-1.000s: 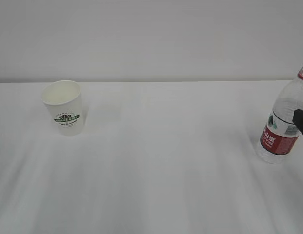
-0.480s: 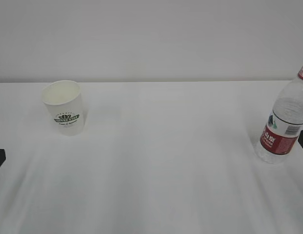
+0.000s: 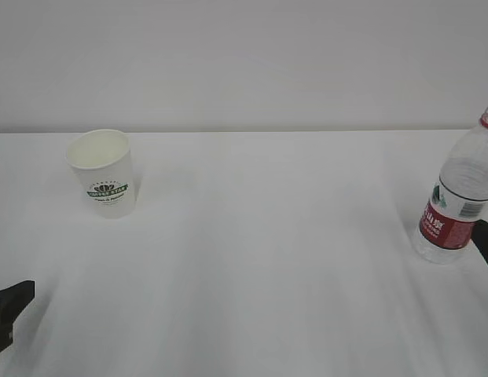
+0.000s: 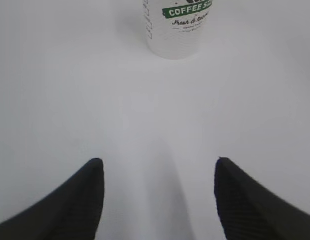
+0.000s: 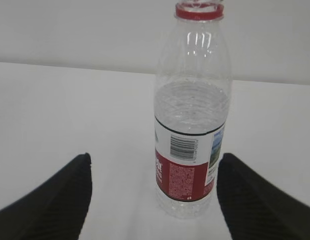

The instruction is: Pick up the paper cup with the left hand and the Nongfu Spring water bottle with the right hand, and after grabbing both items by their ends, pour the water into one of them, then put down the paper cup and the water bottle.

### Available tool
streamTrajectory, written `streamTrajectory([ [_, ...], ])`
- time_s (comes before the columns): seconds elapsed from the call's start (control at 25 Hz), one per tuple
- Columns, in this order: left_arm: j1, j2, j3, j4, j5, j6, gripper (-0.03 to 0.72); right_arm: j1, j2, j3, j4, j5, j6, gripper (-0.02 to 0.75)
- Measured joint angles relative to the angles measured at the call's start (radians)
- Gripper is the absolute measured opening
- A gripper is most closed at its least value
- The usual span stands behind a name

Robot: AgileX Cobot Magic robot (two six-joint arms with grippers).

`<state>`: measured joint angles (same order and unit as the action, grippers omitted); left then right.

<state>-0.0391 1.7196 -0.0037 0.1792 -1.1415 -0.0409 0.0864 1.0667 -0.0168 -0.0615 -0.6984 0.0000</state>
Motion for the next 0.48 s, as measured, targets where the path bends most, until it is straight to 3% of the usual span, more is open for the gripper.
streamTrajectory([
  [0.48,0.000,0.000,0.000,0.039,-0.010,0.000,0.503,0.000,0.323,0.023,-0.010,-0.373,0.000,0.587],
])
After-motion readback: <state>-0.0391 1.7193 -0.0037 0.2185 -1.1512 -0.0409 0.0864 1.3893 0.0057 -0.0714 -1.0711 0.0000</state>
